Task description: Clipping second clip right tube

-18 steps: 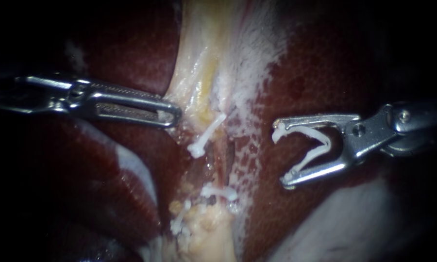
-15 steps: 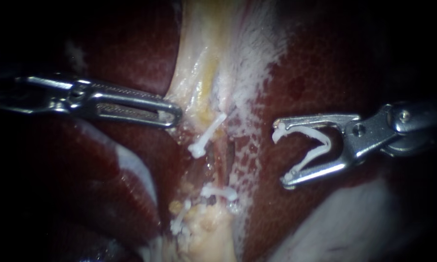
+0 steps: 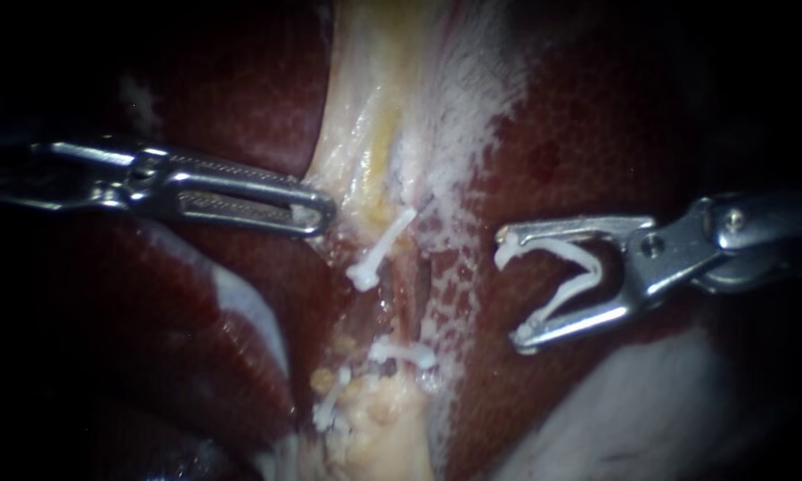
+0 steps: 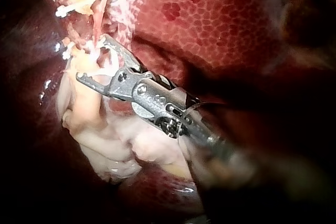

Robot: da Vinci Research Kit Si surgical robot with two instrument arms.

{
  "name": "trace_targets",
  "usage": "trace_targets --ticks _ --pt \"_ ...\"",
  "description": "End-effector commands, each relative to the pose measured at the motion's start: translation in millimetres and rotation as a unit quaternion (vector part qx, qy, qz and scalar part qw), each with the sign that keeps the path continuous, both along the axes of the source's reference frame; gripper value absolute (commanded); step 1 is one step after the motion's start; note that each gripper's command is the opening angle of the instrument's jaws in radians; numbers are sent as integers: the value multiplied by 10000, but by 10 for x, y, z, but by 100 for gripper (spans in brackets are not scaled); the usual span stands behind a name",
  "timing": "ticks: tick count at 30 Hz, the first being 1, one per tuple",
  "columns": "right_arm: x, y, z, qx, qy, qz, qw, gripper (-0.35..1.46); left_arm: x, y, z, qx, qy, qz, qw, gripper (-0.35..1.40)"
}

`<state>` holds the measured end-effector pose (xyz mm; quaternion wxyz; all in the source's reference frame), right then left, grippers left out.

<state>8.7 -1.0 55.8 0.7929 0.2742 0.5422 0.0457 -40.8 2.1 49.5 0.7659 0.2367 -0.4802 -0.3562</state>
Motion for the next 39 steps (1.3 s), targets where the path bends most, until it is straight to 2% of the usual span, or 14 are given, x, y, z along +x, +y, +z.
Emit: trace_targets --ticks 1,5,10,17,26,32,39 --pt "4 -6 5 66 -40 24 10000 60 3 2 -4 13 -11 0 10000 -35" --pt "23 -25 22 312 -145 84 9994 60 13 7 -22 32 30 -38 10000 -35" --pt "46 -36 35 632 -244 107 9976 60 24 13 -43 8 2 -115 9999 -35" --pt "58 -32 40 788 -303 153 9963 60 32 14 -72 -52 -36 -155 9999 -35" --pt "66 -24 49 877 -335 173 9954 59 30 6 -88 -83 -34 -193 9998 -35" --pt "82 -26 53 956 -303 41 9950 58 29 5 -91 -113 -39 -196 9997 -35" --pt "100 -32 56 1210 -277 -245 9920 54 30 4 -92 -113 -39 -197 9997 -35"
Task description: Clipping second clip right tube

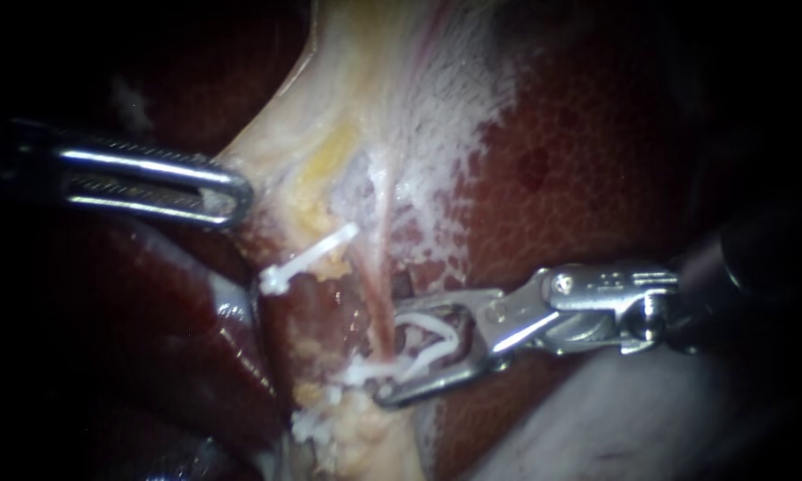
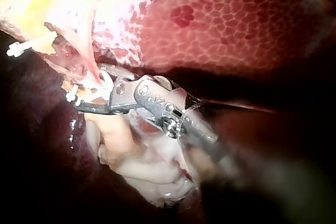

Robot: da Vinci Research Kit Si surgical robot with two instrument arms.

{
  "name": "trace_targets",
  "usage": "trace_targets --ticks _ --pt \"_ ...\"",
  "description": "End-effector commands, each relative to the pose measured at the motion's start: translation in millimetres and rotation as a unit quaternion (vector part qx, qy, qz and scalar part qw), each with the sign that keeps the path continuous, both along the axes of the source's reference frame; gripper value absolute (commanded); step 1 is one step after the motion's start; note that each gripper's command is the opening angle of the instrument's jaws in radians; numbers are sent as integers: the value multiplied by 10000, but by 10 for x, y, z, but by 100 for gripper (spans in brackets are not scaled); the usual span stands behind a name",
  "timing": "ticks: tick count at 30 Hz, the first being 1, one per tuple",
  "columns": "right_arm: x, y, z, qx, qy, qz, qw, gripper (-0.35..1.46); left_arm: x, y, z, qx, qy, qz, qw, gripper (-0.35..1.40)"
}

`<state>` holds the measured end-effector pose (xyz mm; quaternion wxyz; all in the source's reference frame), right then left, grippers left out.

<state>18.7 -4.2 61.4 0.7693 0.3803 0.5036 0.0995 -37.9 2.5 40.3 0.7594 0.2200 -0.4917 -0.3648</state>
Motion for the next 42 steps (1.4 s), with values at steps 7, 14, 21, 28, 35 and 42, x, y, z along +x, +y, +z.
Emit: trace_targets --ticks 7,14,21,28,35,42 --pt "12 -3 -4 344 -44 -145 9993 50 0 0 0 -1 1 0 10000 -35" --pt "14 -1 -3 425 -98 -101 9990 44 0 0 0 -1 1 -1 10000 -35" --pt "14 14 6 525 -236 119 9983 4 0 0 0 -2 2 -1 10000 -35" --pt "-1 17 21 693 -454 250 9962 -35 0 0 1 -2 2 -1 10000 -35" --pt "-2 6 25 477 -734 381 9954 -35 0 0 1 -2 2 -2 10000 -35" --pt "-2 6 26 476 -738 391 9954 -35 -1 0 1 -2 2 -2 10000 -35"
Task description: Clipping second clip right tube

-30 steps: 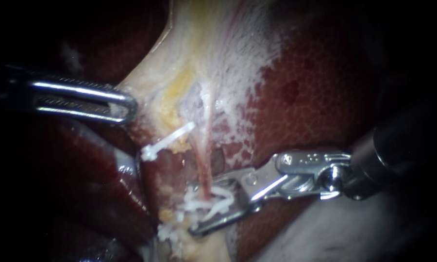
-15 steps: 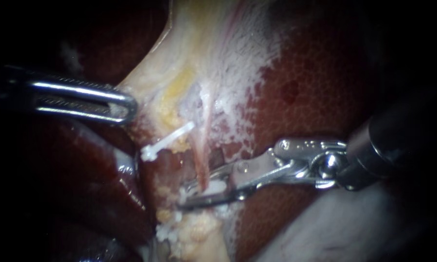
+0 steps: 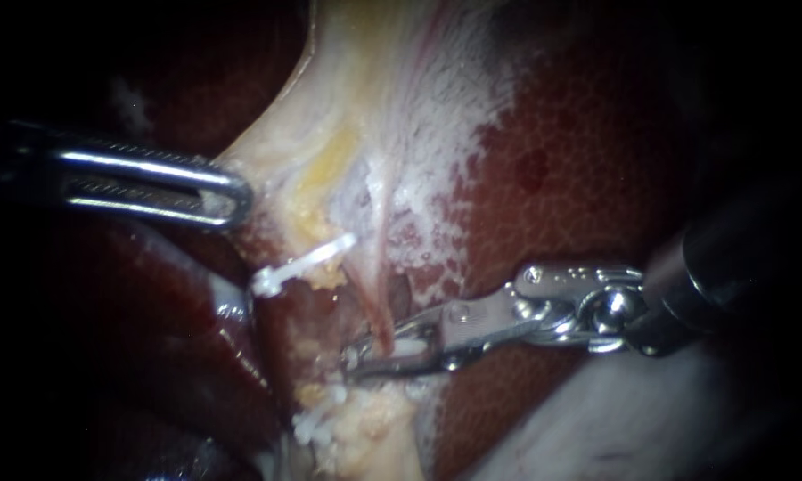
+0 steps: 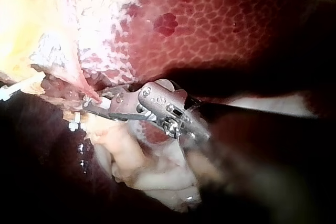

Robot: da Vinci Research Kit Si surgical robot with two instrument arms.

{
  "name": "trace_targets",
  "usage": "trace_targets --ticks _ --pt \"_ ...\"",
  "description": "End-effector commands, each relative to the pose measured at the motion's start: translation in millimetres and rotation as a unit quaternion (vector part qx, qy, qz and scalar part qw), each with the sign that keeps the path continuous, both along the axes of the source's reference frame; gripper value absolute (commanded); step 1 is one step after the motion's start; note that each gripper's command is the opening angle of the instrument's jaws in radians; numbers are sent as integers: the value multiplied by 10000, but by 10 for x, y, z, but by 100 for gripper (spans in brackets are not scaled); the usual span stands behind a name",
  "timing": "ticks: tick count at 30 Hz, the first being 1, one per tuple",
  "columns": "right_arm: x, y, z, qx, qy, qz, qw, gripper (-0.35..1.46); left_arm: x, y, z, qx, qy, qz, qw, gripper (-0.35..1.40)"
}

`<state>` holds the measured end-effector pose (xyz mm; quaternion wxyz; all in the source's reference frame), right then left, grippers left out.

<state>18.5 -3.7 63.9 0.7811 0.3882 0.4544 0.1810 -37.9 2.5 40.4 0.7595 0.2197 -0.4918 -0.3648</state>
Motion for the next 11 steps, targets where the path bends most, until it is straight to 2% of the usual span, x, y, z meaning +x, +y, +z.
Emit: trace_targets --ticks 1,11 --pt "0 0 0 0 1 2 10000 -35 0 0 0 1 1 0 10000 -35" --pt "0 0 0 0 1 2 10000 -35 -1 0 0 1 2 -1 10000 -35"
